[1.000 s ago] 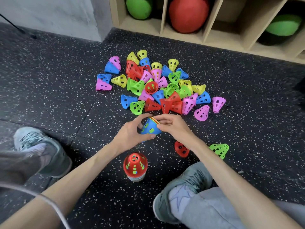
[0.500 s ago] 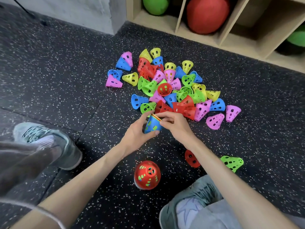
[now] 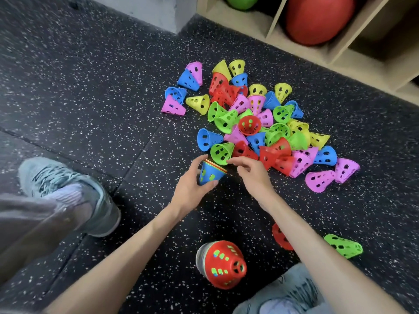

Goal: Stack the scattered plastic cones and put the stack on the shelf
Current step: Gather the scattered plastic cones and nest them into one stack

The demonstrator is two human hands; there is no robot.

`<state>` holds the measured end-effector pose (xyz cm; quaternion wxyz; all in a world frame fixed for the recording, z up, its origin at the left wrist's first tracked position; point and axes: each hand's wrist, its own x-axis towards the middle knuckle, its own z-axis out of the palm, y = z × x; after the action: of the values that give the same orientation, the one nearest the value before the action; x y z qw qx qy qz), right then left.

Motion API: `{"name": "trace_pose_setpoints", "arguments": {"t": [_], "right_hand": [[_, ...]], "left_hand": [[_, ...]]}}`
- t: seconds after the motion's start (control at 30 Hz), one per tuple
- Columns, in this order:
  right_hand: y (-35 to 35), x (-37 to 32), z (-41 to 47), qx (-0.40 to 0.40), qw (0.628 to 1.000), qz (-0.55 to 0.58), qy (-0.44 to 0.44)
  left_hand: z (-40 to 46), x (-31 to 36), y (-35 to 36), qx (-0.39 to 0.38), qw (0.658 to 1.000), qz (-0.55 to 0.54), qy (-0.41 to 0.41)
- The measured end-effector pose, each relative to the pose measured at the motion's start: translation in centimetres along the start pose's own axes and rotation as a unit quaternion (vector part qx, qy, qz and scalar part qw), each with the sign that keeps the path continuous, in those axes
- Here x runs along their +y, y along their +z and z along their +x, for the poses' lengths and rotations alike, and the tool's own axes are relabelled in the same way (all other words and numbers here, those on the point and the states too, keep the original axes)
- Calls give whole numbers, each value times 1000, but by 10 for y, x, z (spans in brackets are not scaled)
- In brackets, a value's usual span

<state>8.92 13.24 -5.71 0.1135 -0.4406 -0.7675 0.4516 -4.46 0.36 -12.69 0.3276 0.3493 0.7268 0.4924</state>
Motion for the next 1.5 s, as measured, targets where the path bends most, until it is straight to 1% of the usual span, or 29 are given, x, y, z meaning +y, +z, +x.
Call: {"name": "trace_pose_setpoints", "arguments": {"t": [0.27,0.4,0.47,0.63,0.77,0.83,0.9,0.97,1.03,1.2,1.3,1.37,1.5], "right_hand": [[12,4,30,-32,997,-72,26],[14,8,39,-38,994,-85,53],[14,8,40,-24,995,-86,43],[3,8,42,44,997,-68,-6],[-13,11,49,86,989,-116,-31],[-20,9,58,73,986,-145,-43],[-25,8,68,30,980,-186,-59],[-25,4,78,-13,969,-232,-85],[-22,1,89,-32,956,-276,-98],[-16,7,115,-57,937,-339,-65],[-16,6,121,-53,929,-357,-83],[-15,6,124,-36,921,-375,-103],[-16,6,126,-5,921,-372,-116]], "left_hand": [[3,-20,-2,33,998,-38,-43],[6,-32,-4,28,995,-79,-50],[5,-37,-4,32,994,-86,-50],[6,-38,-3,49,994,-83,-49],[5,-39,0,52,994,-80,-46],[5,-37,0,56,994,-83,-42],[6,-36,0,59,994,-87,-41],[5,-34,1,65,994,-82,-41],[4,-32,1,68,994,-73,-37],[7,-36,-2,53,996,-58,-42],[8,-38,-2,48,996,-61,-47],[8,-38,-2,51,996,-54,-42],[8,-37,-1,55,996,-54,-40]]}}
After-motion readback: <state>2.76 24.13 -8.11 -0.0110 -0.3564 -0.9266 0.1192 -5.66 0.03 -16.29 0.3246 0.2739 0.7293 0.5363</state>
